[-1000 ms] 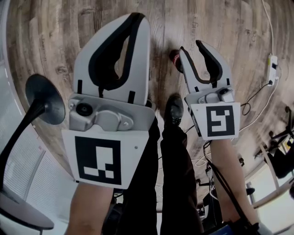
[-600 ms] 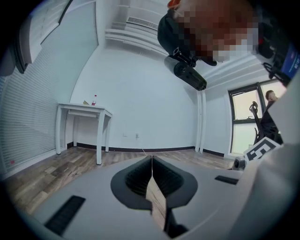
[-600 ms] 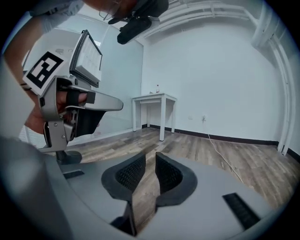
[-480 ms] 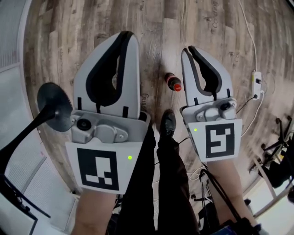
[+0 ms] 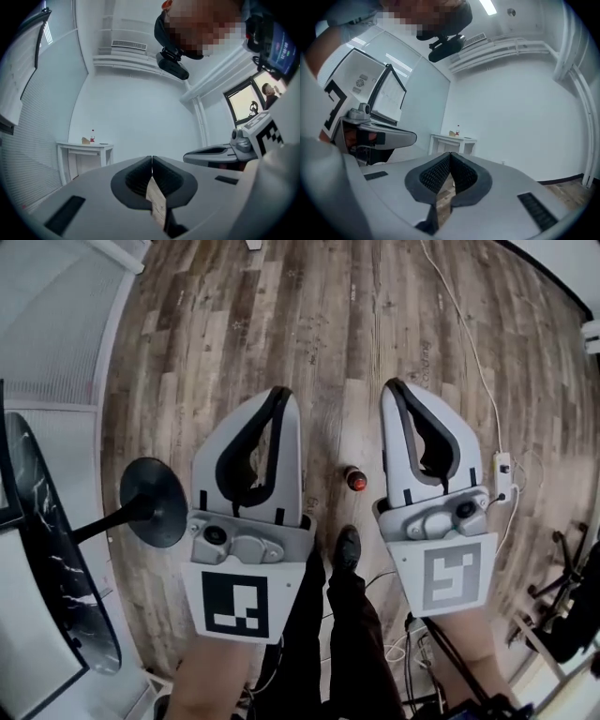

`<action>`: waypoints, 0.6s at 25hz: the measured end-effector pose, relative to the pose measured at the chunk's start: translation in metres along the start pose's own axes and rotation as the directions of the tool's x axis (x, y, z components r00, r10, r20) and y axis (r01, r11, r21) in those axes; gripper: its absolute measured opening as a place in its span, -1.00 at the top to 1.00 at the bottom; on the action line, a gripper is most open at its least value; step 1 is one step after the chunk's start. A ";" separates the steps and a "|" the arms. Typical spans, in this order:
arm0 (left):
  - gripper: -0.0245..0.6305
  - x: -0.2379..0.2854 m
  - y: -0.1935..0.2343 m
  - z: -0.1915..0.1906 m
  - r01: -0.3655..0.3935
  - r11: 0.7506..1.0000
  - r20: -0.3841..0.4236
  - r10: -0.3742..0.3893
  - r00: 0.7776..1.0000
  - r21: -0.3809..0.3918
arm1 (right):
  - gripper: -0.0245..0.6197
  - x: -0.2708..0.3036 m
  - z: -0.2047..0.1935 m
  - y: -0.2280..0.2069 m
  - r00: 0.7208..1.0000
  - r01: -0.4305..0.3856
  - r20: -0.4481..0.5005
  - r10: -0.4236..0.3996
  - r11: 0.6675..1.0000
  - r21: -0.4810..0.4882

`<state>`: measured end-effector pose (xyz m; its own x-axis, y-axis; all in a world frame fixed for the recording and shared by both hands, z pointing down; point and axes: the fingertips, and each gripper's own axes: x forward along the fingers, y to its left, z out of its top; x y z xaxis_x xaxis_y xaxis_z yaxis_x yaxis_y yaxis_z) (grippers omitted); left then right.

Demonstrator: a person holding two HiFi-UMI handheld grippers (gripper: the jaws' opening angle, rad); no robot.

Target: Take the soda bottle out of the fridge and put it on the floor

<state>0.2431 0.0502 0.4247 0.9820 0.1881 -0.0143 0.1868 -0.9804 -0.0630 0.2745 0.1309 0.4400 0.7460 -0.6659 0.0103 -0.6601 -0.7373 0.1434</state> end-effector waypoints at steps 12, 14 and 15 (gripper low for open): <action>0.87 -0.011 0.023 0.183 -0.088 0.995 0.115 0.081 0.990 0.054 | 0.89 0.004 0.193 -0.010 0.992 -0.036 0.121 0.039 0.999 -0.026; 0.87 -0.016 0.028 0.209 -0.103 0.993 0.132 0.096 0.987 0.054 | 0.88 0.005 0.223 -0.009 0.988 -0.044 0.143 0.049 0.998 -0.040; 0.87 -0.019 0.031 0.222 -0.111 0.992 0.140 0.102 0.985 0.053 | 0.88 0.005 0.237 -0.008 0.987 -0.045 0.151 0.051 0.998 -0.044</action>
<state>0.2249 0.0293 0.2013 0.9826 0.0933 -0.1606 0.0754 -0.9906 -0.1143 0.2625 0.1069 0.2043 0.6892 -0.7124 -0.1322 -0.6885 -0.7008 0.1865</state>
